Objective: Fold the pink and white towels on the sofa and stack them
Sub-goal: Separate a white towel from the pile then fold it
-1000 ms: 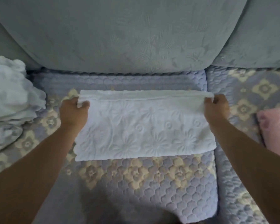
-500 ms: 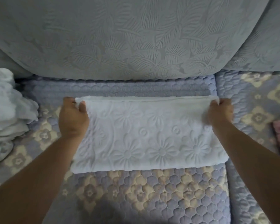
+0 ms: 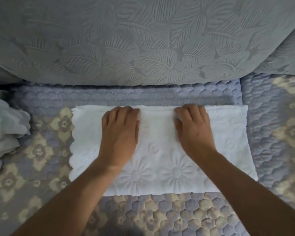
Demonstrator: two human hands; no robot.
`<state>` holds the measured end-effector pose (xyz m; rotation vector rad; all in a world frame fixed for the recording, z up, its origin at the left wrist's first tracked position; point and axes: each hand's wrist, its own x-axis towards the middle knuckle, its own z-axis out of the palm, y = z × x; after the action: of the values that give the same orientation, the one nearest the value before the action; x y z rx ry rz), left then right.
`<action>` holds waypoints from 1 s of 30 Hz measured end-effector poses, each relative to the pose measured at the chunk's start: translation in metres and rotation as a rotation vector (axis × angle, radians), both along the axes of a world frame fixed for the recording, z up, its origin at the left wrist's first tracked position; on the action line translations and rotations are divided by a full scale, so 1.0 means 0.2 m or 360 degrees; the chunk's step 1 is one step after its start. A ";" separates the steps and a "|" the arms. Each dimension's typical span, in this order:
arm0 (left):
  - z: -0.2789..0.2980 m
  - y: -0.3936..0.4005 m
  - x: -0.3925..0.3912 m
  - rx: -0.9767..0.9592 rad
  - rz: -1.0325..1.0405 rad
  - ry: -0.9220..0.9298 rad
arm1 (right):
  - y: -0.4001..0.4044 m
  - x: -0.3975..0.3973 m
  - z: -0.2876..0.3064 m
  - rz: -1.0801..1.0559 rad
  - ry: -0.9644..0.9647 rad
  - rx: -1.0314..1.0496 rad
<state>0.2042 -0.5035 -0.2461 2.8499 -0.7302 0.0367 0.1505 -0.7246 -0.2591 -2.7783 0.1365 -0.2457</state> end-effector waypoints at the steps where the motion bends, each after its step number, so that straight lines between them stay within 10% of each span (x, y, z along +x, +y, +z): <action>1: -0.01 0.02 0.05 -0.0013 -0.0034 -0.0027 | -0.01 0.03 0.00 0.0033 -0.0005 -0.0034; 30: 0.00 0.10 0.31 -0.0185 -0.0281 0.0320 | -0.15 0.19 0.03 0.0693 0.0096 -0.0150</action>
<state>0.2655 -0.4840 -0.2460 2.6205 -0.8999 -0.2223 0.1892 -0.7551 -0.2529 -2.8193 -0.4719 -0.0572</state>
